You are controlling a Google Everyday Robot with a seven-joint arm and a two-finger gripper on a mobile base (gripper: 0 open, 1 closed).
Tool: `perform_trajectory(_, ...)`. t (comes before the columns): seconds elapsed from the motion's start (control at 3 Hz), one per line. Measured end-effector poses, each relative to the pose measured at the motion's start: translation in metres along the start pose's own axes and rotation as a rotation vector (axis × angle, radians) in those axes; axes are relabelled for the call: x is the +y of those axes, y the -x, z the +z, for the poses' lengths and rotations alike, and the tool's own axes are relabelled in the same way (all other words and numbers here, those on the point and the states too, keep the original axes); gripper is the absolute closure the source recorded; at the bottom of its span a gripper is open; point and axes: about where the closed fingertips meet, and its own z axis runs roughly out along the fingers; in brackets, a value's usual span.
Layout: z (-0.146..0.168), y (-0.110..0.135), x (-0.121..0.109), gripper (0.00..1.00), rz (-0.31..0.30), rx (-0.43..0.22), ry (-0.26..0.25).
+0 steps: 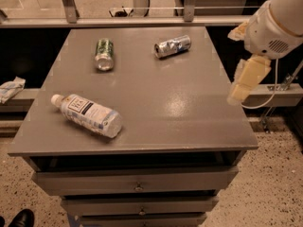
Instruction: Place redbull can upright
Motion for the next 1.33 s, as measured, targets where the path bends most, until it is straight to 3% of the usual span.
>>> perform_trajectory(0.67,0.046,0.039,-0.06,0.0,-0.028,-0.135,-0.022)
perform_trajectory(1.0,0.077,0.067,-0.088,0.0,-0.036,-0.21,-0.003)
perform_trajectory(1.33,0.078,0.067,-0.089,0.0,-0.037,-0.214,-0.005)
